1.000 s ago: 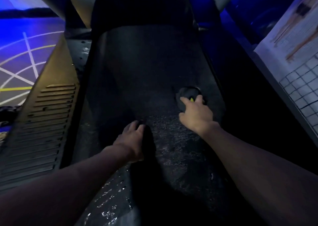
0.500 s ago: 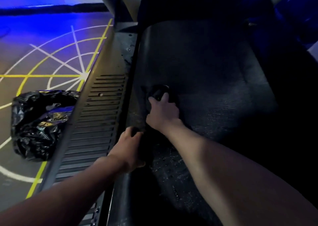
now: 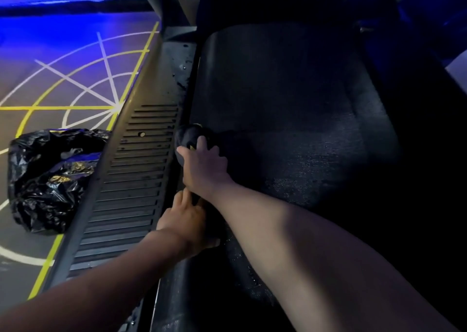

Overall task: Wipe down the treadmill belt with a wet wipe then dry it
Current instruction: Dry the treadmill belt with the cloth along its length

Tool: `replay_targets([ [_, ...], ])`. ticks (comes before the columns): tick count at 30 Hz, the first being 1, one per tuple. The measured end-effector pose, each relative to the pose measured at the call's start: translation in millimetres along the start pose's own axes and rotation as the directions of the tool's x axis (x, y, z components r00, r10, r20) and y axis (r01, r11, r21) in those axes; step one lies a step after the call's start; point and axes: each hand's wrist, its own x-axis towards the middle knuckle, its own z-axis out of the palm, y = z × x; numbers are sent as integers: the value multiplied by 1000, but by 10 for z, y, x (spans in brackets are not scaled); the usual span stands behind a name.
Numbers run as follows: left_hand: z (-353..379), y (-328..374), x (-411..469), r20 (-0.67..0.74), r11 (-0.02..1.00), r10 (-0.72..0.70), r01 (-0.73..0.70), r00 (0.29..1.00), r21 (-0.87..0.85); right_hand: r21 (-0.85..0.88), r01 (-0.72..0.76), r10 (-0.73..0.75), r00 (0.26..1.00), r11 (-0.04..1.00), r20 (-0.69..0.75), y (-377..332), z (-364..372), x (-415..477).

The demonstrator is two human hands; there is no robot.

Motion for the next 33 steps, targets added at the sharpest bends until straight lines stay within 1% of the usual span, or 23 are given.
replay_targets([
  [3,-137,134,-26,33,995,-62,64,998,-76,-60,21,-19,1000,998,20,143,-66,-83],
  [6,-217,323,24,48,982,-134,139,990,-127,-116,-38,42,999,993,31,360,-151,-154],
  [7,-254,404,46,41,981,-139,143,989,-128,-131,-65,70,997,989,30,441,-191,-187],
  [9,-286,604,128,6,992,-93,93,996,-90,-140,-122,128,991,983,38,660,-298,-292],
  [12,-303,932,233,31,995,-14,17,999,-97,-107,-177,181,983,978,21,998,-457,-476],
  [15,-307,1308,288,36,999,4,-2,999,-50,-73,-241,241,971,968,-10,1352,-603,-654],
  [17,-299,1510,308,15,1000,30,-29,999,-8,-66,-270,269,963,961,-18,1553,-674,-762],
  [19,-282,1721,321,5,995,96,-96,995,16,-63,-306,304,952,950,-36,1777,-749,-884],
  [21,-269,1931,322,26,989,144,-145,989,13,-58,-346,343,938,937,-54,1996,-822,-1010],
  [24,-248,2223,323,152,992,124,-120,981,-37,-64,-409,403,911,910,-90,2351,-948,-1245],
  [26,-216,2337,319,196,995,101,-97,975,-28,-70,-465,457,883,883,-106,2622,-1048,-1434],
  [30,-158,2356,310,164,996,87,-83,983,-27,-84,-585,572,809,807,-135,3052,-1182,-1836],
  [33,-153,2283,312,126,995,101,-96,987,-42,-162,-609,589,792,776,-159,3084,-1153,-1966],
])
